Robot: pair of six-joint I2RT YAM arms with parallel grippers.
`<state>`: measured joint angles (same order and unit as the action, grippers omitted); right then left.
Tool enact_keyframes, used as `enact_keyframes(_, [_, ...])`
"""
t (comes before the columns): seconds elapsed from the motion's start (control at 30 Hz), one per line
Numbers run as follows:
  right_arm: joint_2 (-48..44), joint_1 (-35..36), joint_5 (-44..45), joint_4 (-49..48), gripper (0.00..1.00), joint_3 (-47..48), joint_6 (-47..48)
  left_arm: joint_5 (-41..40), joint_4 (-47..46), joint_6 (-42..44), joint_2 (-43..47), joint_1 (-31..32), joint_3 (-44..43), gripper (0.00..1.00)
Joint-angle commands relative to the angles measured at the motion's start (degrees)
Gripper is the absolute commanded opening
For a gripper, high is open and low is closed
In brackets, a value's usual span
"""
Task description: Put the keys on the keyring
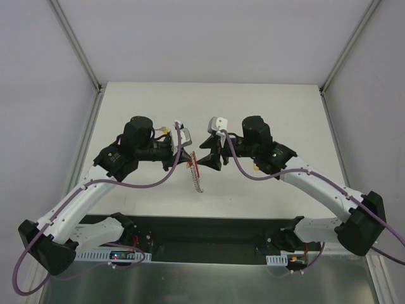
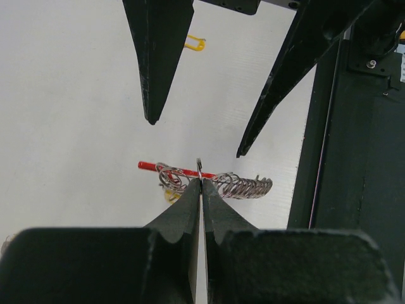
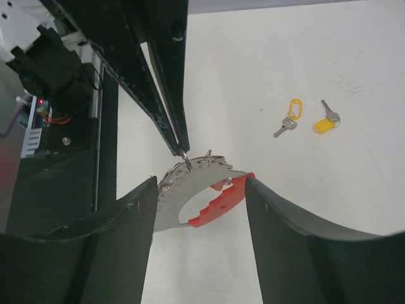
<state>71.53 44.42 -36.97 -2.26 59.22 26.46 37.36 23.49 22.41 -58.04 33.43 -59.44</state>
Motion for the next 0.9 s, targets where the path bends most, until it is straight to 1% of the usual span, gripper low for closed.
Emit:
enact_keyframes(0.0, [0.63, 1.01, -3.72, 3.04, 0.59, 3.97, 10.01, 3.06, -0.28, 2.11, 1.53, 0.67, -1.20, 0.00])
enact_keyframes(0.13, [2.56, 1.45, -5.39, 7.00, 0.53, 6.43, 12.12, 4.12, -0.28, 2.11, 1.88, 0.76, -1.12, 0.00])
enact_keyframes(0.17, [2.74, 1.45, -5.83, 7.36, 0.48, 6.87, 12.30, 4.29, -0.28, 2.11, 1.97, 0.76, -1.12, 0.00])
enact_keyframes(0.23, [3.53, 1.63, -7.67, 7.88, 0.45, 7.48, 12.39, 4.47, -0.37, 2.11, 1.97, 0.76, -1.12, 0.00])
enact_keyframes(0.27, [3.71, 1.72, -8.29, 8.15, 0.38, 8.10, 12.39, 4.56, -0.37, 2.19, 1.97, 0.76, -1.12, 0.00])
enact_keyframes(0.33, [4.23, 1.89, -9.34, 8.94, 0.34, 8.72, 12.57, 4.38, -0.37, 2.02, 1.97, 0.76, -1.12, 0.00])
enact_keyframes(0.37, [4.76, 1.89, -9.52, 9.20, 0.31, 9.33, 12.65, 4.38, -0.37, 2.02, 2.05, 0.76, -1.12, 0.00])
enact_keyframes(0.57, [6.08, 1.98, -10.93, 10.35, 0.30, 10.47, 13.09, 4.82, -0.37, 1.93, 2.32, 0.76, -1.20, 0.00])
enact_keyframes(0.67, [6.78, 2.16, -11.72, 11.14, 0.26, 11.27, 13.27, 5.09, -0.37, 1.84, 2.23, 0.76, -1.29, 0.00])
enact_keyframes(0.8, [6.79, 2.25, -11.72, 11.49, 0.14, 11.62, 13.18, 4.91, -0.37, 1.93, 2.32, 0.76, -1.20, 0.00])
enact_keyframes(0.83, [6.52, 2.16, -11.63, 11.49, 0.06, 11.62, 13.09, 4.74, -0.37, 1.93, 2.32, 0.76, -1.20, 0.00])
enact_keyframes(0.87, [6.43, 2.24, -11.46, 11.49, 0.02, 11.53, 12.92, 4.39, -0.37, 1.93, 2.41, 0.76, -1.20, 0.00])
